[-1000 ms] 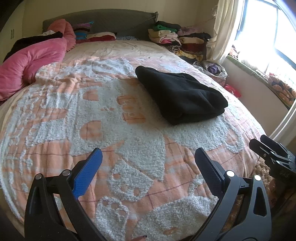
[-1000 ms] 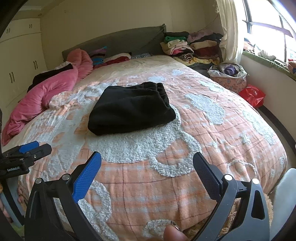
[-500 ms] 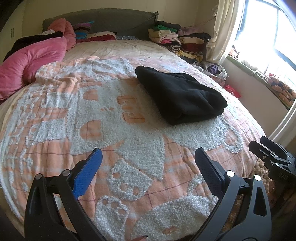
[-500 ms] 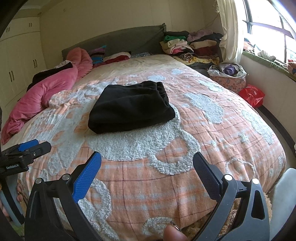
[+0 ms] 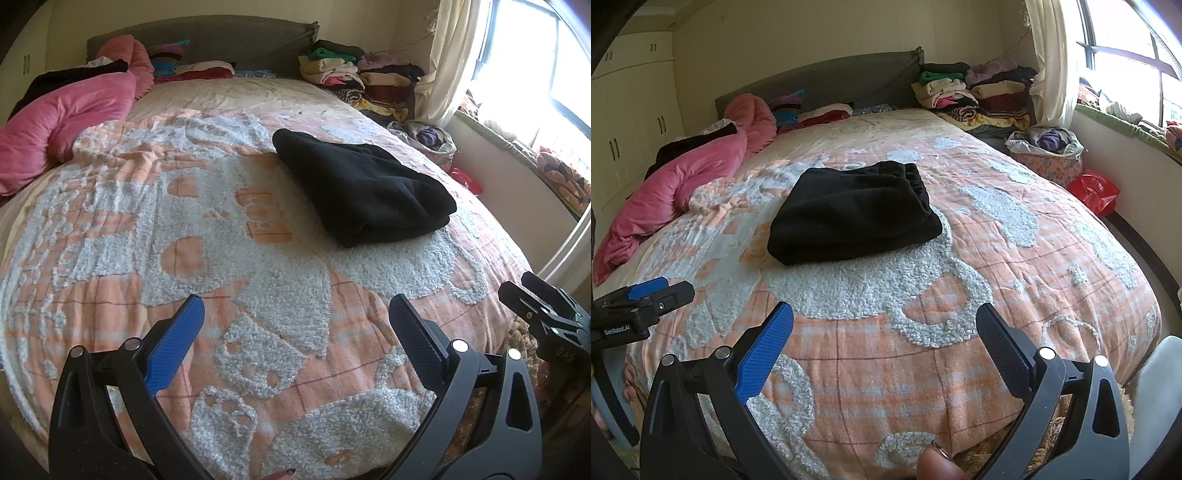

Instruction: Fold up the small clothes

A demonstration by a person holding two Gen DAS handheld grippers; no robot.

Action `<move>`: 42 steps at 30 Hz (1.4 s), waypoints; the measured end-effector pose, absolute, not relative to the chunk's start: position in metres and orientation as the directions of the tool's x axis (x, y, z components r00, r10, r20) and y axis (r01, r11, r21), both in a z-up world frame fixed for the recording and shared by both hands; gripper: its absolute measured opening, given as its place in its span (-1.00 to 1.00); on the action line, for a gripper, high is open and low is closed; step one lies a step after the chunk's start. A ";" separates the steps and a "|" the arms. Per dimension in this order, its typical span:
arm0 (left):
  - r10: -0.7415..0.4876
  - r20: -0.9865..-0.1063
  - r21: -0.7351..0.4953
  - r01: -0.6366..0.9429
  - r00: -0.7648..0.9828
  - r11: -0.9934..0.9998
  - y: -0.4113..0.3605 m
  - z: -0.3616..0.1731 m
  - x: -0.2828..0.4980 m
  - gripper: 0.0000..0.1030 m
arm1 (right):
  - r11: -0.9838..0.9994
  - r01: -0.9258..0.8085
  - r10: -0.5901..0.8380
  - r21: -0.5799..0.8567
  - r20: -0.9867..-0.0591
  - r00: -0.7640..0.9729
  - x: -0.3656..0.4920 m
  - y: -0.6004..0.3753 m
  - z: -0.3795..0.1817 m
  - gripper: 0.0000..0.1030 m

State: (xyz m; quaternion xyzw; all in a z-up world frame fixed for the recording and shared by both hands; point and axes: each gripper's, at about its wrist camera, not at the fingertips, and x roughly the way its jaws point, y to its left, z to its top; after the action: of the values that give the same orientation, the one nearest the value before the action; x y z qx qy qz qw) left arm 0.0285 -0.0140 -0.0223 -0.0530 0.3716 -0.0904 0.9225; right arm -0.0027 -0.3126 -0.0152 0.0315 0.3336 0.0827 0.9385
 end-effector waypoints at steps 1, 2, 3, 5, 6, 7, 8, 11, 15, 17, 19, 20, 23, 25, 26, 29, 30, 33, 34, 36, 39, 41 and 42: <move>-0.205 -0.676 -0.163 0.127 0.708 0.978 -0.014 -0.022 0.028 0.82 | 0.984 -0.135 0.177 0.115 -0.621 0.764 -0.003 -0.313 -0.015 0.91; -0.203 -0.676 -0.161 0.127 0.708 0.979 -0.014 -0.022 0.028 0.82 | 0.984 -0.135 0.178 0.116 -0.621 0.764 -0.003 -0.313 -0.015 0.91; -0.202 -0.676 -0.160 0.127 0.708 0.979 -0.014 -0.022 0.028 0.82 | 0.984 -0.135 0.178 0.116 -0.621 0.763 -0.003 -0.313 -0.015 0.91; -0.205 -0.679 -0.161 0.128 0.705 0.978 -0.014 -0.023 0.028 0.82 | 0.984 -0.134 0.176 0.114 -0.621 0.764 -0.003 -0.312 -0.015 0.91; -0.205 -0.680 -0.162 0.128 0.704 0.978 -0.014 -0.023 0.028 0.82 | 0.984 -0.135 0.178 0.115 -0.622 0.763 -0.003 -0.312 -0.015 0.91; -0.203 -0.680 -0.160 0.128 0.704 0.979 -0.015 -0.023 0.028 0.82 | 0.984 -0.135 0.177 0.115 -0.622 0.763 -0.003 -0.312 -0.015 0.91; -0.202 -0.680 -0.158 0.127 0.705 0.979 -0.015 -0.023 0.027 0.82 | 0.984 -0.135 0.177 0.114 -0.622 0.763 -0.003 -0.312 -0.015 0.91; -0.202 -0.679 -0.160 0.126 0.706 0.979 -0.015 -0.022 0.027 0.82 | 0.984 -0.137 0.178 0.114 -0.621 0.763 -0.004 -0.313 -0.014 0.91; -0.202 -0.678 -0.158 0.128 0.707 0.979 -0.015 -0.022 0.027 0.82 | 0.984 -0.137 0.177 0.113 -0.620 0.764 -0.004 -0.313 -0.014 0.91; -0.202 -0.677 -0.157 0.129 0.708 0.979 -0.015 -0.021 0.026 0.82 | 0.984 -0.137 0.178 0.113 -0.620 0.764 -0.004 -0.313 -0.014 0.91; -0.200 -0.677 -0.155 0.128 0.708 0.980 -0.015 -0.021 0.026 0.82 | 0.984 -0.137 0.178 0.114 -0.620 0.764 -0.004 -0.313 -0.014 0.91; -0.203 -0.677 -0.157 0.130 0.707 0.979 -0.015 -0.021 0.026 0.82 | 0.984 -0.137 0.179 0.115 -0.619 0.765 -0.005 -0.314 -0.013 0.91; -0.203 -0.679 -0.156 0.132 0.705 0.979 -0.016 -0.021 0.026 0.82 | 0.984 -0.137 0.177 0.111 -0.619 0.765 -0.004 -0.313 -0.014 0.91; -0.201 -0.681 -0.153 0.132 0.704 0.979 -0.016 -0.021 0.026 0.82 | 0.985 -0.135 0.175 0.111 -0.619 0.765 -0.004 -0.313 -0.014 0.91; -0.203 -0.680 -0.155 0.132 0.705 0.979 -0.016 -0.021 0.026 0.82 | 0.985 -0.135 0.175 0.110 -0.619 0.766 -0.005 -0.313 -0.014 0.91; -0.201 -0.680 -0.154 0.130 0.705 0.979 -0.016 -0.021 0.026 0.82 | 0.985 -0.133 0.172 0.110 -0.619 0.766 -0.005 -0.313 -0.013 0.91; -0.197 -0.681 -0.152 0.127 0.705 0.980 -0.016 -0.021 0.026 0.82 | 0.985 -0.132 0.171 0.109 -0.619 0.766 -0.005 -0.313 -0.013 0.91; -0.192 -0.684 -0.150 0.122 0.704 0.981 -0.015 -0.022 0.027 0.82 | 0.985 -0.132 0.171 0.108 -0.620 0.766 -0.005 -0.312 -0.013 0.91; -0.195 -0.685 -0.154 0.122 0.702 0.981 -0.014 -0.023 0.027 0.82 | 0.985 -0.132 0.171 0.109 -0.620 0.766 -0.005 -0.312 -0.013 0.91; -0.191 -0.688 -0.155 0.115 0.700 0.981 -0.013 -0.024 0.028 0.82 | 0.985 -0.132 0.172 0.110 -0.620 0.766 -0.005 -0.313 -0.013 0.91; -0.177 -0.698 -0.143 0.107 0.694 0.984 -0.013 -0.025 0.030 0.82 | 0.985 -0.126 0.170 0.115 -0.623 0.763 -0.005 -0.314 -0.013 0.91; -0.197 -0.702 -0.159 0.120 0.684 0.980 -0.012 -0.027 0.030 0.82 | 0.984 -0.111 0.174 0.138 -0.632 0.755 -0.004 -0.318 -0.014 0.91; -0.208 -0.707 -0.169 0.123 0.676 0.978 -0.010 -0.029 0.030 0.82 | 0.984 -0.097 0.171 0.149 -0.636 0.753 -0.004 -0.322 -0.014 0.91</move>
State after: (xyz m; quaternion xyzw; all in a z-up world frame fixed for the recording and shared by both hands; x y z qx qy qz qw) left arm 0.0301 -0.0098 -0.0291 -0.0539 0.3921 -0.0904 0.9139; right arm -0.0042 -0.3218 -0.0145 0.0534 0.3443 0.0717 0.9346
